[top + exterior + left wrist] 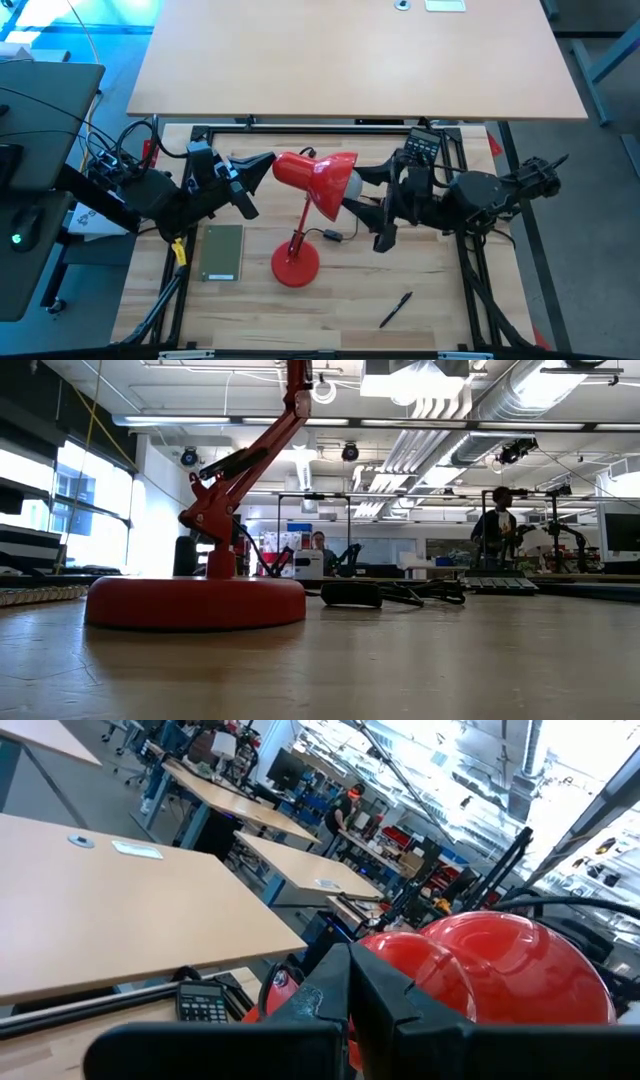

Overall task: Screw lightbulb
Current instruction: Insert the white lightbulb into the red lamp

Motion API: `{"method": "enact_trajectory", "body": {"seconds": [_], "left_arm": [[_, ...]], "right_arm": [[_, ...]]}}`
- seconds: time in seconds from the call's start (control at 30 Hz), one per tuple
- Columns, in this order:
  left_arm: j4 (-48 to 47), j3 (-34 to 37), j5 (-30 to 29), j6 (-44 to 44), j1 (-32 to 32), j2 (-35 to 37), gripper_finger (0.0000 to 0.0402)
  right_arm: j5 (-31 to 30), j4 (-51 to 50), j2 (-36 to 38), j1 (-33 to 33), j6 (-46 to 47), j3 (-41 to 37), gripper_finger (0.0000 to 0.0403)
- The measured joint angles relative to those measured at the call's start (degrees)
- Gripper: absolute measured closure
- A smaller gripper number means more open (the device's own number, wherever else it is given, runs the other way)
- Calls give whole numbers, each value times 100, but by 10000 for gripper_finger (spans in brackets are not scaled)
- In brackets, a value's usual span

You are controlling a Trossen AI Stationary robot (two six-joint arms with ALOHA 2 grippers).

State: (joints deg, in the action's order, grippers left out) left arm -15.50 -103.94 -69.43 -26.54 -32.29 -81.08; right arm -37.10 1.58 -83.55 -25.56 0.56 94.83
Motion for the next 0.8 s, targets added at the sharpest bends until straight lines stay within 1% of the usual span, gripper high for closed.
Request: {"method": "enact_trajectory", "body": {"seconds": [0.23, 0.47, 0.57, 0.73, 0.8], "left_arm": [[385, 0, 158, 587, 0, 0, 401], [386, 0, 164, 717, -2, 0, 401], [378, 0, 164, 767, -2, -1, 401], [367, 0, 222, 773, 2, -7, 401], [364, 0, 293, 772, 2, -7, 401]], "right_arm": [[63, -9, 0, 1, 1890, 0, 146], [180, -29, 0, 4, 3754, 0, 146], [290, -33, -3, 4, 4836, 0, 146], [335, -51, -7, -2, 7054, 0, 146], [355, -55, -11, -2, 7661, 0, 146]]}}
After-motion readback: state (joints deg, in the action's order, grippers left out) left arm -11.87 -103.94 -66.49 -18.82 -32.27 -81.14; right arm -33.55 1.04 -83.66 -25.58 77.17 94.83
